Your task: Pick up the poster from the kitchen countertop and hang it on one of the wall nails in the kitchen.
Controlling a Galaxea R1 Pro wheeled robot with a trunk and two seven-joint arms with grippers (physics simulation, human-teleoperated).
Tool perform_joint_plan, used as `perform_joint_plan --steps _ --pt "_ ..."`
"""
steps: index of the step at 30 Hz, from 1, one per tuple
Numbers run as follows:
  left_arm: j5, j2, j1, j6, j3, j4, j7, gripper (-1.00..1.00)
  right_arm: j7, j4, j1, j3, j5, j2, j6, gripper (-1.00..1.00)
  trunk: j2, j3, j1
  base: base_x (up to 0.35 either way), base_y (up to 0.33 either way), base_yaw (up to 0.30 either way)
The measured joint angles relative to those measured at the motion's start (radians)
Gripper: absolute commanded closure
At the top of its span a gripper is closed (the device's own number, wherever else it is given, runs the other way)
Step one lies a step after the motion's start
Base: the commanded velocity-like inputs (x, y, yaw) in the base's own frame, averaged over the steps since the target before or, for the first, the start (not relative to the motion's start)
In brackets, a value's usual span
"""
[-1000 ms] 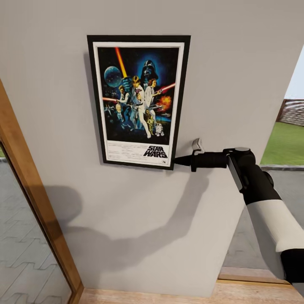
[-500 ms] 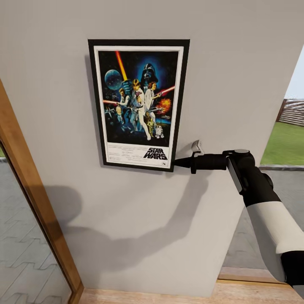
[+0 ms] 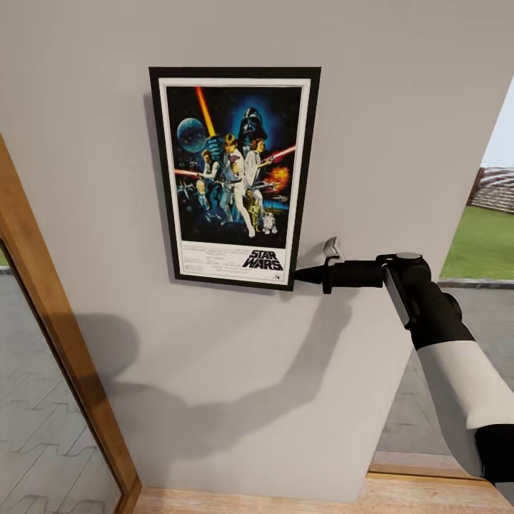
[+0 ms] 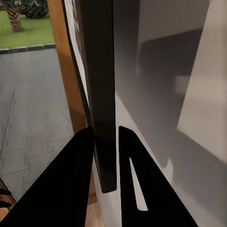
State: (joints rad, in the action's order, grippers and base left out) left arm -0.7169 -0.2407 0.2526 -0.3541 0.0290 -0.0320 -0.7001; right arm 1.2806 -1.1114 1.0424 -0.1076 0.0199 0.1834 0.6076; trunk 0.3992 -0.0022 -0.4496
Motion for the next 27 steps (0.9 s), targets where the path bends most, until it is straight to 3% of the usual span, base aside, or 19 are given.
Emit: perform_joint_plan --steps 27 --pt "0.000 0.000 0.000 0.000 0.000 0.000 -0.001 -1.00 0.000 0.003 -0.001 0.000 0.000 0.000 0.000 1.00 0.000 0.000 0.000 0.000 0.000 0.000"
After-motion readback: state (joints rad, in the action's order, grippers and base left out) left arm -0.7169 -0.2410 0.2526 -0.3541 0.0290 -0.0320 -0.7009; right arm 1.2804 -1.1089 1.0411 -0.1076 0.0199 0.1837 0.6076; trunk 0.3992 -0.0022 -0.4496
